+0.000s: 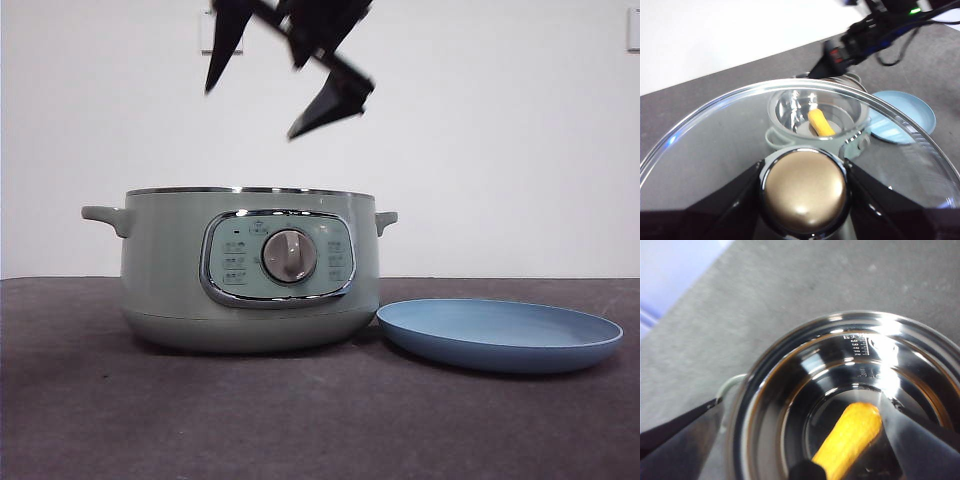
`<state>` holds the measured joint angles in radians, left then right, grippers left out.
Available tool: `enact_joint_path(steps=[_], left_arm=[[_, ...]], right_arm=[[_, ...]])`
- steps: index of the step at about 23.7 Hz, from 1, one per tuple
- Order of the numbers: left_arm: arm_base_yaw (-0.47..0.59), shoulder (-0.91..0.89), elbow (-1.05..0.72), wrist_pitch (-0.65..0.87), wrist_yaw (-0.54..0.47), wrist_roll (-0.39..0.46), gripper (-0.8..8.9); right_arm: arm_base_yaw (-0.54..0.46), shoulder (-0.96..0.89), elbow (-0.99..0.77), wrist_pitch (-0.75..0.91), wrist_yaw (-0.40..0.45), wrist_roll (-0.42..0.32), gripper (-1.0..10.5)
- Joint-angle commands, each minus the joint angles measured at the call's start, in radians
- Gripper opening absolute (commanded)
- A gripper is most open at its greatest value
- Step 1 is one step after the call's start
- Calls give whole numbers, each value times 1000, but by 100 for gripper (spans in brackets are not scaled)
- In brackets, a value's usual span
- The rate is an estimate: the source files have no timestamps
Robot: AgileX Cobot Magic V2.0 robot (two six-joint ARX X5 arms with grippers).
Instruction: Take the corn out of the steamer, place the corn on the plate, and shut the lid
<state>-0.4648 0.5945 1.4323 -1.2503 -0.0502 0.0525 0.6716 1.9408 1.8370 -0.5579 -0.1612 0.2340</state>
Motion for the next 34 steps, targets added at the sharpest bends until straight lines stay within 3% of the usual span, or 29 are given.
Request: enact_joint_path(steps=[1, 9, 23, 27, 31, 33, 34], left_arm=[[3, -9, 5, 12, -2, 4, -8], [2, -25, 5, -27, -2, 5, -8], [0, -25, 5, -48, -1, 5, -8], [0, -25, 5, -57, -1, 5, -8], [0, -25, 5, -66, -1, 5, -8], [0, -25, 5, -66, -1, 5, -8], [0, -25, 5, -65, -1, 5, -8]], right_arm=[[13, 78, 34, -3, 36, 14, 630], [23, 211, 38, -5, 143, 40, 629], [24, 291, 38, -58, 169, 42, 623], [23, 299, 38, -72, 178, 49, 455], [23, 306, 38, -85, 193, 62, 117], [23, 306, 38, -85, 190, 61, -9], [23, 306, 38, -80, 188, 60, -12]])
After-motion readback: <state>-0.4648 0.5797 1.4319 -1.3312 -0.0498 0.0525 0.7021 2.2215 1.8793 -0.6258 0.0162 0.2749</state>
